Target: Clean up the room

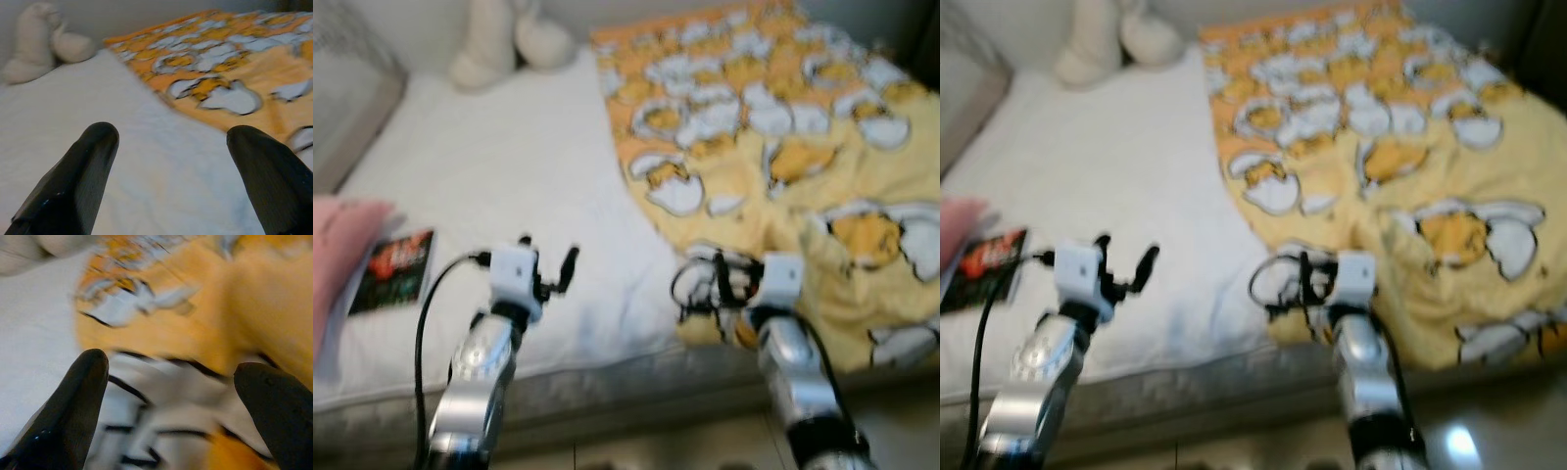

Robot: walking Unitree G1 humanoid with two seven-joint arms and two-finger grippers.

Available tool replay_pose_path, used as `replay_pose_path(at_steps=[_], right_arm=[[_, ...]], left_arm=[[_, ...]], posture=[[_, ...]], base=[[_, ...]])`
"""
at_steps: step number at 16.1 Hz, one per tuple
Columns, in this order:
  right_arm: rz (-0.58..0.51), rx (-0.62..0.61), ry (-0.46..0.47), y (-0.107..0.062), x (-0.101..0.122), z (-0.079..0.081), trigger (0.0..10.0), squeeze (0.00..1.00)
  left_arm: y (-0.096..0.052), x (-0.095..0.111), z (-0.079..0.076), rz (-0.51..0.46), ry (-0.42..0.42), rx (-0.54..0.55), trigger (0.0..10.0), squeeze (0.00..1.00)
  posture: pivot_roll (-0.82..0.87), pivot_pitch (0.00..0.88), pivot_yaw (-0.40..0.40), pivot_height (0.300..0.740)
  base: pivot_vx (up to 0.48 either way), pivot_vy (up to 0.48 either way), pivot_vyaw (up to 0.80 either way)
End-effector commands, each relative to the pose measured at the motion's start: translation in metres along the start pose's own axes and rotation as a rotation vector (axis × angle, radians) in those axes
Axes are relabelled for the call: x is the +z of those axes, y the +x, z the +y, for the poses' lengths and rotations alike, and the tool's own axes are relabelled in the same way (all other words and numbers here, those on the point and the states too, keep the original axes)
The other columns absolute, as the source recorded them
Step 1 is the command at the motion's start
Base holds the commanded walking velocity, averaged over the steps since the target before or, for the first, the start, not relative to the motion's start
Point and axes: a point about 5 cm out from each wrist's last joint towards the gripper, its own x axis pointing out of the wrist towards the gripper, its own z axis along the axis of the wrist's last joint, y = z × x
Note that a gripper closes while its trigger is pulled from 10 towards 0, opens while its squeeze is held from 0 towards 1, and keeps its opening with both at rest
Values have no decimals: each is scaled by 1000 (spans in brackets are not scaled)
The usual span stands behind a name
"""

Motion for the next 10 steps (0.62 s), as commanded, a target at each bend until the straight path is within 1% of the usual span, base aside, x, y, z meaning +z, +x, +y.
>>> replay_pose_path(at_steps=[1, 2, 3, 4, 6, 7, 8, 10], right_arm=[[40, -20, 23, 2, -9, 5, 10000, 0], [79, -28, 2, 5, -16, 8, 10000, 0], [95, -32, 0, 7, -18, 9, 10000, 0], [127, -38, 5, 9, -23, 14, 10000, 0], [157, -40, 4, 11, -26, 18, 10000, 0], [173, -40, 7, 12, -28, 20, 10000, 0], [209, -51, 11, 12, -32, 23, 10000, 0], [211, -88, -8, 15, -29, 22, 10000, 0]], left_arm=[[-15, 1, 14, 30, 27, 20, 10000, 0], [-24, 4, 22, 47, 49, 15, 10000, 0], [-28, 6, 26, 57, 61, 17, 10000, 0], [-42, 14, 36, 75, 88, 21, 10000, 0], [-51, 21, 42, 92, 98, 34, 10000, 0], [-55, 21, 42, 101, 98, 38, 10000, 0], [-64, 24, 38, 123, 90, 38, 10000, 0], [-71, 27, 33, 135, 78, 27, 10000, 0]], posture=[[-7, 23, 195, 740], [23, 48, 213, 740], [44, 64, 223, 740], [110, 120, 244, 740], [132, 151, 253, 740], [147, 170, 257, 740], [175, 205, 264, 740], [185, 226, 263, 740]], base=[[0, 0, 0], [0, 0, 0], [0, 0, 0], [0, 0, 0], [0, 0, 0], [0, 0, 0], [0, 0, 0], [0, 0, 0]])
